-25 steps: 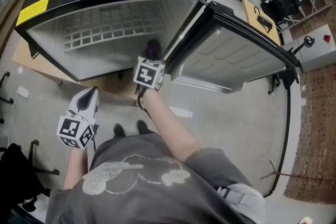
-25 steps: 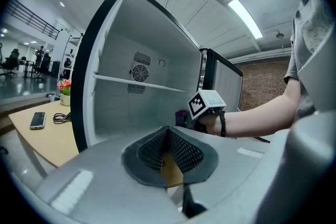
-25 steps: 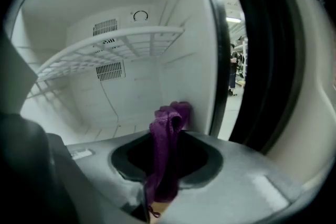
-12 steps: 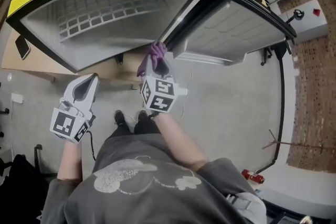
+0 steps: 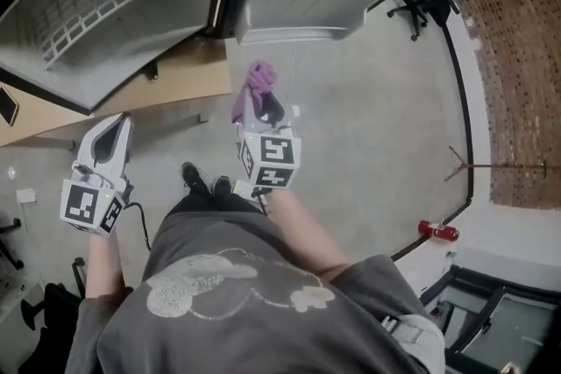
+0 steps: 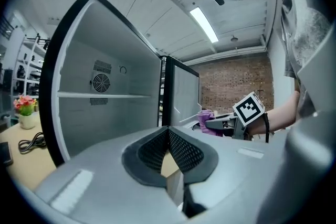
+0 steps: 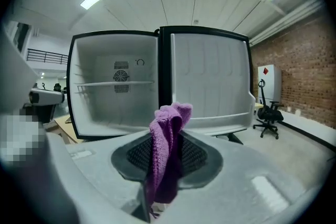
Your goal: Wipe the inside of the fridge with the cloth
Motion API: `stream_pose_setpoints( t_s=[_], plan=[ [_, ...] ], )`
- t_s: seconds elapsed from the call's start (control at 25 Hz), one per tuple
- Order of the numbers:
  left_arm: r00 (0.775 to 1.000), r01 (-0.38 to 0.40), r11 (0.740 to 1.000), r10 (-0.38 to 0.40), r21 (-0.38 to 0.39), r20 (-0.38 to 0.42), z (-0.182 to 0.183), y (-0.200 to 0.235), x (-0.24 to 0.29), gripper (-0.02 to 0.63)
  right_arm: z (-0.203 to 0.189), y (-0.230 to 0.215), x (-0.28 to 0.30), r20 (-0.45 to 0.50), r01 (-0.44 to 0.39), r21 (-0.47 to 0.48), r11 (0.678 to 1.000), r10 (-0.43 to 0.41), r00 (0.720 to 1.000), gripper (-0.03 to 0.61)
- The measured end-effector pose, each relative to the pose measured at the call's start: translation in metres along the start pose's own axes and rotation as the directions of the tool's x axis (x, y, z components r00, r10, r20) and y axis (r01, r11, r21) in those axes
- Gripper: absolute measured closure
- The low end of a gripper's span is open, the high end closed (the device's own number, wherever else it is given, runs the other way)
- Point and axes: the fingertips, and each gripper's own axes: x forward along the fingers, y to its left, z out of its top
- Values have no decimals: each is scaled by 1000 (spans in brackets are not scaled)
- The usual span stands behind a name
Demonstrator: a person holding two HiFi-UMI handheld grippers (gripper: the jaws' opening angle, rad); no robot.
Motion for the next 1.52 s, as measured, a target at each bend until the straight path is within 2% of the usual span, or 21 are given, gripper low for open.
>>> stream_pose_setpoints(
  t_s=[0.16, 0.32, 0.48, 0.84, 1.08, 1.28, 1.52],
  plan=[
    [1000, -8, 1000, 8, 14, -2, 3, -22, -28, 595, -7, -12, -24, 0, 8, 10, 1000, -8, 1000, 487],
    [999, -45, 999, 45, 0, -17, -8, -31, -65, 595, -7, 2, -35, 7, -26, -26, 999, 26, 1000, 486],
    [999, -44, 999, 44, -12, -15, -20, -27, -97, 595, -15, 18, -47, 17, 2, -33, 999, -1, 1000, 486],
    [995, 85, 996, -86, 30, 40, -16, -3, -180, 595, -18, 77, -105, 104, 139, 48, 989, -143, 984, 487],
    [982, 187, 981, -189, 51, 32, -21, 4, -223, 595, -24, 112, -152, 120, 223, 36, 974, -226, 967, 487],
    [963, 261, 965, -263, 39, 58, -19, -1, -227, 595, -22, 104, -196, 115, 304, 38, 952, -306, 945, 487],
    [948, 312, 950, -311, 0, 68, -31, -18, -232, 595, -25, 83, -235, 104, 399, 24, 917, -399, 911, 487]
  ],
)
